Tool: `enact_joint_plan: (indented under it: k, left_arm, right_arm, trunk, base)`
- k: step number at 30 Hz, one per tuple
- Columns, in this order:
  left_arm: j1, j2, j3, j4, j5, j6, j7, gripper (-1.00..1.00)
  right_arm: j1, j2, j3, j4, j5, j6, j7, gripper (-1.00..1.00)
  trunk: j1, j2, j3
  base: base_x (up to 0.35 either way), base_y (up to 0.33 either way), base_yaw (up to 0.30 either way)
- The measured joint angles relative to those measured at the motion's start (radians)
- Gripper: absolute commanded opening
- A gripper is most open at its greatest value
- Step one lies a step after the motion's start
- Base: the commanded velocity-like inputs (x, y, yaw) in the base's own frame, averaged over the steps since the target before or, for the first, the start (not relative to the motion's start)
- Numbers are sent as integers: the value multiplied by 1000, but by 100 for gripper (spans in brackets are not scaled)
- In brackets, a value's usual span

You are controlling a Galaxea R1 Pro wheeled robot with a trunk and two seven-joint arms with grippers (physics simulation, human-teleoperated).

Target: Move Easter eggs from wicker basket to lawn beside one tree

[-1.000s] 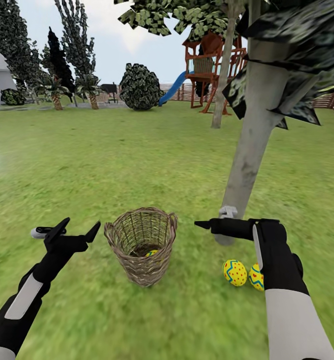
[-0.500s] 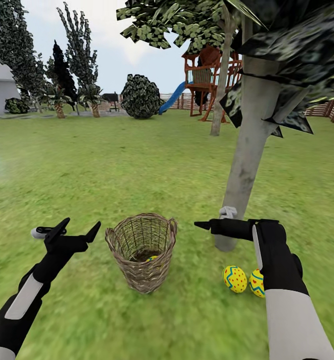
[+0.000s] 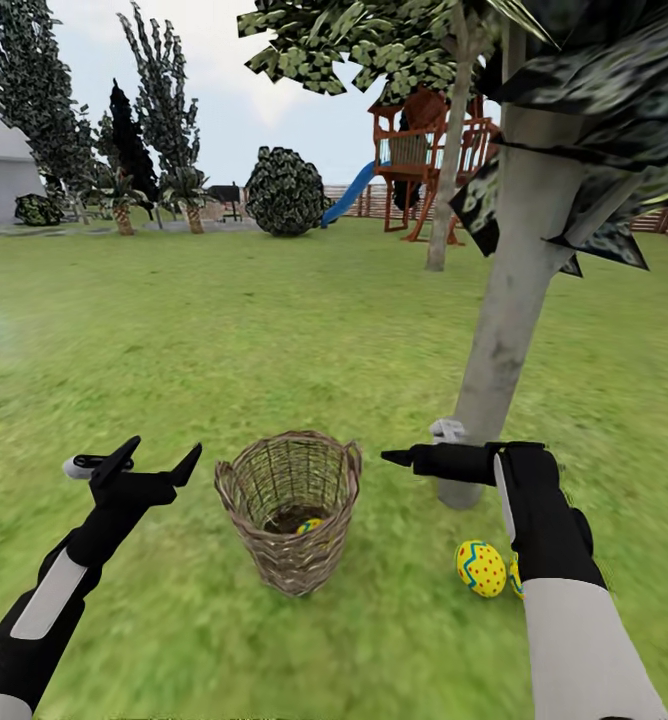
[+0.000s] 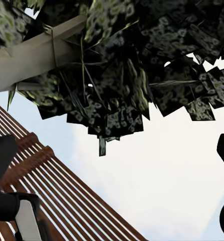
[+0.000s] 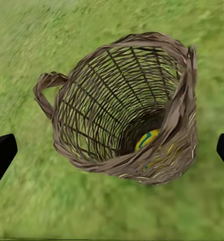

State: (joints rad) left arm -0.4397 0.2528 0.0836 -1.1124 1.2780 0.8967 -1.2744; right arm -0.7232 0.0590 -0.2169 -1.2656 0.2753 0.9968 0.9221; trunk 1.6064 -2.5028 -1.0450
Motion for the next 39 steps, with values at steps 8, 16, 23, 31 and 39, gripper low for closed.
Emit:
enact_joint_plan:
  k: [8,16,23,31,39]
  left_arm:
    - [0,0,0,0,0,0,0,100]
    - [0,0,0,0,0,0,0,100]
    - [0,0,1,1,0,0,0,100]
    - [0,0,1,3,0,0,0,100]
    - [-1,-2,0,5,1,0,0,100]
  right_arm:
    - [0,32,44,43,5,1,-25,100]
    - [0,60,46,51,2,1,-146,100]
    - [0,62,47,54,2,1,-151,100]
    - [0,66,45,50,-1,4,-154,100]
    - [0,65,43,48,-7,6,-153,100]
  trunk:
    - [0,0,-11]
    - [0,0,-24]
    - [0,0,-34]
    - [0,0,-45]
    - [0,0,-46]
  base:
    - [1,0,145]
    - [8,4,89]
    - [205,177,2]
    - [237,211,-114]
    - [37,32,-199]
